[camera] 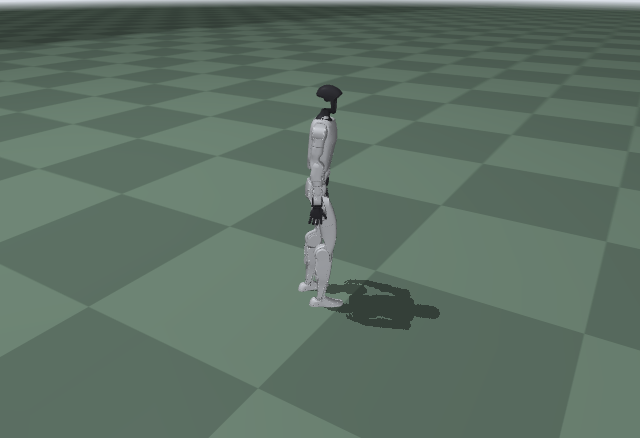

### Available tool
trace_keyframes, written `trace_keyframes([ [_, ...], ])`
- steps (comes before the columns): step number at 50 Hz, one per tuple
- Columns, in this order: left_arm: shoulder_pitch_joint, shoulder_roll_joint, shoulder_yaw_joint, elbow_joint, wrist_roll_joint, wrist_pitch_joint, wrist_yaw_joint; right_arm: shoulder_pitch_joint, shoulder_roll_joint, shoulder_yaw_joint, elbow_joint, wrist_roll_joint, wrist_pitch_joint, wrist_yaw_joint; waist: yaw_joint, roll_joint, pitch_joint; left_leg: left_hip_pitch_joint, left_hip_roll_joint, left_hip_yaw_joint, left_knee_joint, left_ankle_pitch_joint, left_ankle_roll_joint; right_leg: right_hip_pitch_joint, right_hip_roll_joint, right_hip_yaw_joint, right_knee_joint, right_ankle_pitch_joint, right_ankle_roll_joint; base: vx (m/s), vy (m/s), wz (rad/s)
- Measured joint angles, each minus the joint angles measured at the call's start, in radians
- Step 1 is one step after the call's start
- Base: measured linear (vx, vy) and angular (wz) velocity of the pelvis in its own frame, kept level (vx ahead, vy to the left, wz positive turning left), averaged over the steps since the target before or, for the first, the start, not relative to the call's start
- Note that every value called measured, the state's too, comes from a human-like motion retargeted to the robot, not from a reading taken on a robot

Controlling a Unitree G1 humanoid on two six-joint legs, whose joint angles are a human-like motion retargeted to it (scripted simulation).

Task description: In place motions

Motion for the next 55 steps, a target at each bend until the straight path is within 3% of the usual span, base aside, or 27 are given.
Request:
trace_keyframes([
  [3, -0.014, -0.005, -0.006, 0.042, 0.047, 0.034, -0.027, 0.022, 0.004, -0.006, 0.049, -0.002, 0.003, 0.014, 0.075, -0.033, -0.033, -0.004, -0.02, -0.004, 0.029, -0.003, 0.002, 0.07, -0.049, -0.217, -0.036, -0.02, -0.008, 0.03, -0.14, 0.33],
  [6, -0.019, -0.03, -0.037, 0.066, 0.027, 0.058, 0.005, 0.025, 0.005, -0.019, 0.105, 0.0, 0.026, 0.029, 0.188, -0.045, -0.03, 0.05, -0.023, 0.003, -0.006, -0.006, 0.01, 0.12, -0.01, -0.219, -0.073, -0.019, -0.019, 0.03, -0.14, 0.0],
  [8, -0.007, -0.031, -0.047, 0.063, -0.01, 0.044, 0.021, 0.023, 0.006, -0.019, 0.128, -0.029, 0.046, 0.031, 0.165, -0.038, -0.03, 0.073, -0.038, -0.05, -0.021, -0.004, 0.024, 0.157, 0.005, -0.274, -0.111, -0.009, -0.019, 0.06, -0.1, 1.2],
  [13, 0.021, -0.032, -0.011, 0.048, 0.035, 0.034, 0.017, 0.042, -0.003, 0.0, 0.157, -0.066, 0.047, -0.002, 0.096, -0.025, -0.112, 0.004, -0.043, -0.139, 0.011, 0.01, -0.004, 0.141, -0.024, -0.361, -0.125, -0.019, -0.016, 0.04, 0.01, 1.0],
  [18, -0.003, -0.029, 0.011, 0.066, 0.0, 0.044, -0.015, 0.022, -0.006, 0.003, 0.164, -0.039, 0.057, 0.033, 0.091, -0.032, -0.077, 0.023, -0.044, -0.15, 0.017, 0.039, -0.002, 0.168, -0.03, -0.412, -0.119, -0.028, -0.019, -0.14, -0.02, 0.51],
  [23, 0.003, -0.031, 0.003, 0.067, 0.009, 0.046, 0.0, 0.03, -0.011, 0.001, 0.145, -0.053, 0.043, 0.023, 0.113, -0.035, -0.112, 0.02, -0.033, -0.033, 0.008, 0.022, 0.0, 0.163, -0.033, -0.405, -0.126, -0.031, -0.022, 0.0, 0.0, 0.02],
  [34, 0.026, -0.041, 0.007, 0.104, 0.028, 0.063, -0.011, 0.04, 0.007, 0.005, 0.147, -0.044, 0.04, 0.023, 0.079, -0.007, -0.162, 0.085, -0.046, -0.043, -0.118, 0.043, -0.017, 0.173, 0.008, -0.403, -0.138, -0.036, -0.043, 0.06, -0.02, -0.01],
  [42, 0.022, -0.034, 0.007, 0.077, 0.032, 0.052, -0.029, 0.043, 0.009, 0.026, 0.178, -0.07, 0.047, 0.012, 0.188, -0.024, -0.178, 0.096, -0.032, 0.071, -0.126, 0.025, -0.025, 0.161, 0.03, -0.287, -0.129, -0.036, -0.052, 0.03, -0.06, -0.72],
  [55, 0.002, -0.052, -0.004, 0.065, 0.007, 0.043, -0.055, 0.035, 0.001, 0.0, 0.19, -0.041, 0.053, 0.013, 0.125, -0.01, -0.198, 0.082, -0.044, 0.002, -0.143, 0.04, -0.022, 0.146, -0.01, -0.353, -0.123, -0.014, -0.027, 0.02, -0.05, 0.27],
])
